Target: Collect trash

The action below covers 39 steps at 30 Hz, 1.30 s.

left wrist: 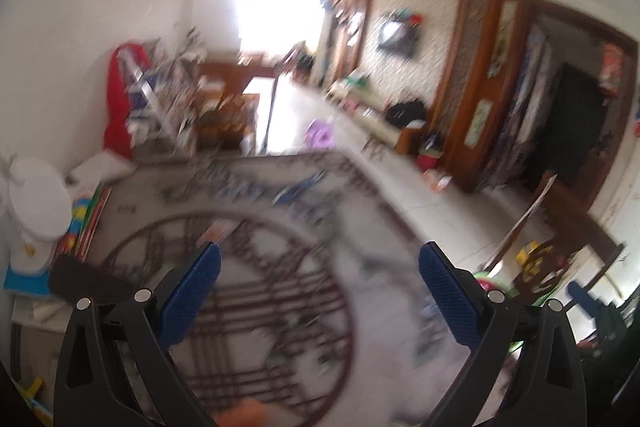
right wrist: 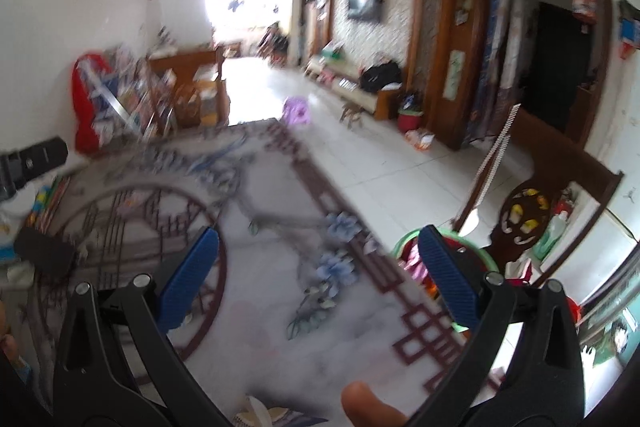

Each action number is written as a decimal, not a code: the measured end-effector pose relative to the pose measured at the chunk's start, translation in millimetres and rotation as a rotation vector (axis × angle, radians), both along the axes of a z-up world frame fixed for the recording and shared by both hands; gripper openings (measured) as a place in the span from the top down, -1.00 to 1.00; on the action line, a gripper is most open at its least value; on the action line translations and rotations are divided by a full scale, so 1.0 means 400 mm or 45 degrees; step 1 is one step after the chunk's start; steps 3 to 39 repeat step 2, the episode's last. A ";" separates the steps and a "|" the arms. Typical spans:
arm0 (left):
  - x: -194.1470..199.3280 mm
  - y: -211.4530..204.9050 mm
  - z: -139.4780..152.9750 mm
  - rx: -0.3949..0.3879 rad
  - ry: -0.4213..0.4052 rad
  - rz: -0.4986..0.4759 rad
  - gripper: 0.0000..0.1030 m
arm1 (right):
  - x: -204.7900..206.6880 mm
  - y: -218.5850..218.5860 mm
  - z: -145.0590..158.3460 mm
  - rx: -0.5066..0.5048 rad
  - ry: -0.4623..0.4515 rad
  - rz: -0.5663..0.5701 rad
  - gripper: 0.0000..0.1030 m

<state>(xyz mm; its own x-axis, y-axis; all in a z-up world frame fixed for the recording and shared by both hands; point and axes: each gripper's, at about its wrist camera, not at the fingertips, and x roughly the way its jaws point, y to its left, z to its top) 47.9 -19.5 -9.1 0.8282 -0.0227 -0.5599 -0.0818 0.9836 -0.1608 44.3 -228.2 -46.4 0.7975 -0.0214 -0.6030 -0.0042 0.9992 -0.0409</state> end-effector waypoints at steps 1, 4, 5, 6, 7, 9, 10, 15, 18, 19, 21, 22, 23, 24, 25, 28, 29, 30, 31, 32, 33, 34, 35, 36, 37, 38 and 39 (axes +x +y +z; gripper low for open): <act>0.009 0.027 -0.050 0.032 0.060 0.059 -0.84 | 0.013 0.013 -0.025 -0.010 0.031 0.031 -0.91; 0.015 0.051 -0.096 0.057 0.109 0.112 -0.84 | 0.028 0.025 -0.054 -0.022 0.062 0.063 -0.91; 0.015 0.051 -0.096 0.057 0.109 0.112 -0.84 | 0.028 0.025 -0.054 -0.022 0.062 0.063 -0.91; 0.015 0.051 -0.096 0.057 0.109 0.112 -0.84 | 0.028 0.025 -0.054 -0.022 0.062 0.063 -0.91; 0.015 0.051 -0.096 0.057 0.109 0.112 -0.84 | 0.028 0.025 -0.054 -0.022 0.062 0.063 -0.91; 0.015 0.051 -0.096 0.057 0.109 0.112 -0.84 | 0.028 0.025 -0.054 -0.022 0.062 0.063 -0.91; 0.015 0.051 -0.096 0.057 0.109 0.112 -0.84 | 0.028 0.025 -0.054 -0.022 0.062 0.063 -0.91; 0.015 0.051 -0.096 0.057 0.109 0.112 -0.84 | 0.028 0.025 -0.054 -0.022 0.062 0.063 -0.91; 0.015 0.051 -0.096 0.057 0.109 0.112 -0.84 | 0.028 0.025 -0.054 -0.022 0.062 0.063 -0.91; 0.015 0.051 -0.096 0.057 0.109 0.112 -0.84 | 0.028 0.025 -0.054 -0.022 0.062 0.063 -0.91; 0.015 0.051 -0.096 0.057 0.109 0.112 -0.84 | 0.028 0.025 -0.054 -0.022 0.062 0.063 -0.91; 0.015 0.051 -0.096 0.057 0.109 0.112 -0.84 | 0.028 0.025 -0.054 -0.022 0.062 0.063 -0.91; 0.015 0.051 -0.096 0.057 0.109 0.112 -0.84 | 0.028 0.025 -0.054 -0.022 0.062 0.063 -0.91; 0.015 0.051 -0.096 0.057 0.109 0.112 -0.84 | 0.028 0.025 -0.054 -0.022 0.062 0.063 -0.91; 0.015 0.051 -0.096 0.057 0.109 0.112 -0.84 | 0.028 0.025 -0.054 -0.022 0.062 0.063 -0.91; 0.015 0.051 -0.096 0.057 0.109 0.112 -0.84 | 0.028 0.025 -0.054 -0.022 0.062 0.063 -0.91; 0.015 0.051 -0.096 0.057 0.109 0.112 -0.84 | 0.028 0.025 -0.054 -0.022 0.062 0.063 -0.91; 0.015 0.051 -0.096 0.057 0.109 0.112 -0.84 | 0.028 0.025 -0.054 -0.022 0.062 0.063 -0.91; 0.015 0.051 -0.096 0.057 0.109 0.112 -0.84 | 0.028 0.025 -0.054 -0.022 0.062 0.063 -0.91; 0.015 0.051 -0.096 0.057 0.109 0.112 -0.84 | 0.028 0.025 -0.054 -0.022 0.062 0.063 -0.91; 0.015 0.051 -0.096 0.057 0.109 0.112 -0.84 | 0.028 0.025 -0.054 -0.022 0.062 0.063 -0.91; 0.015 0.051 -0.096 0.057 0.109 0.112 -0.84 | 0.028 0.025 -0.054 -0.022 0.062 0.063 -0.91; 0.015 0.051 -0.096 0.057 0.109 0.112 -0.84 | 0.028 0.025 -0.054 -0.022 0.062 0.063 -0.91; 0.015 0.051 -0.096 0.057 0.109 0.112 -0.84 | 0.028 0.025 -0.054 -0.022 0.062 0.063 -0.91; 0.015 0.051 -0.096 0.057 0.109 0.112 -0.84 | 0.028 0.025 -0.054 -0.022 0.062 0.063 -0.91; 0.015 0.051 -0.096 0.057 0.109 0.112 -0.84 | 0.028 0.025 -0.054 -0.022 0.062 0.063 -0.91; 0.015 0.051 -0.096 0.057 0.109 0.112 -0.84 | 0.028 0.025 -0.054 -0.022 0.062 0.063 -0.91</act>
